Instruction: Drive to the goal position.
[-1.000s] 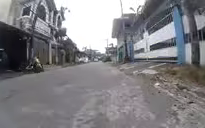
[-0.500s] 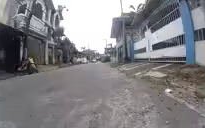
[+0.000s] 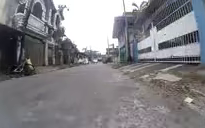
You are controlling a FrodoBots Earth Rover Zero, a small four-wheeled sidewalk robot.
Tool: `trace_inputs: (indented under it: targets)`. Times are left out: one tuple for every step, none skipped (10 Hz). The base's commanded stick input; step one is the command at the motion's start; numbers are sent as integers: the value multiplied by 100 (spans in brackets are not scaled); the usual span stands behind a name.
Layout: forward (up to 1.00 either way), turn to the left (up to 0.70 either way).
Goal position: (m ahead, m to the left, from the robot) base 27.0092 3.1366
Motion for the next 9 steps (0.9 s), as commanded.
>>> trace_inputs:
  targets:
    - [100,1]
    - [100,-15]
    - [100,-39]
    - [100,-39]
    - [100,-26]
    - [100,1]
    - [100,1]
    - [100,1]
    - [100,1]
